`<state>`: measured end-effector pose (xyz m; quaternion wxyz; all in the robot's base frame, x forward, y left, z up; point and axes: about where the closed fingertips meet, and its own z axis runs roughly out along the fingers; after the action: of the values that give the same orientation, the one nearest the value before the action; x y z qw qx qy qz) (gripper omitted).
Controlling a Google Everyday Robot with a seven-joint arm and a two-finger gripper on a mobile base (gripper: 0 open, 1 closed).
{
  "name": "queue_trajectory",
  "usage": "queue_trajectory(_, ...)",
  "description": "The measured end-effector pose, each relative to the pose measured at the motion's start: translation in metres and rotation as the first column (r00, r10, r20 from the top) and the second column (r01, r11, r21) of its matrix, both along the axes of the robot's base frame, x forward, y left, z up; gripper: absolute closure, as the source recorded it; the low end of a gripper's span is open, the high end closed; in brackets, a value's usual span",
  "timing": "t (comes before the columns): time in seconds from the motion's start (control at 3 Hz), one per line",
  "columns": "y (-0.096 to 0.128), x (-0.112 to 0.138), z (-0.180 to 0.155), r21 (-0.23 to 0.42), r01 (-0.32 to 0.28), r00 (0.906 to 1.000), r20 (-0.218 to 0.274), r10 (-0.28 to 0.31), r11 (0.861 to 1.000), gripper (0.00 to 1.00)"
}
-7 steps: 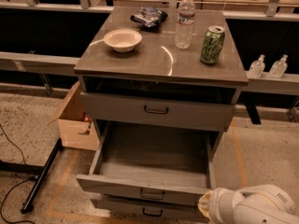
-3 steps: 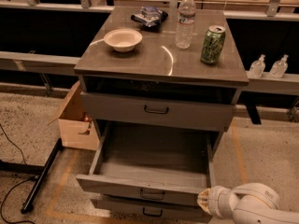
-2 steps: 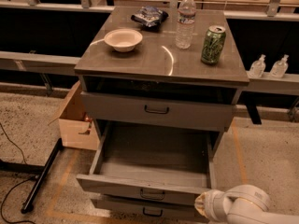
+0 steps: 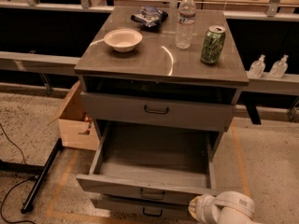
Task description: Close middle drawer
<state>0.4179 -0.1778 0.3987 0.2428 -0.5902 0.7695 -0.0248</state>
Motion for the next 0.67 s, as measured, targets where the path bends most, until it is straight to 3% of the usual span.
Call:
queue_trajectory(0.33, 0.023, 0.023, -0.007, 0.039, 0.054, 0.9970, 0.054, -0.056, 0.998, 1.00)
queue_trajectory(0.67, 0.044, 0.056, -0.007, 0.035, 0.040, 0.9870, 0.154, -0.045, 0.999, 1.00)
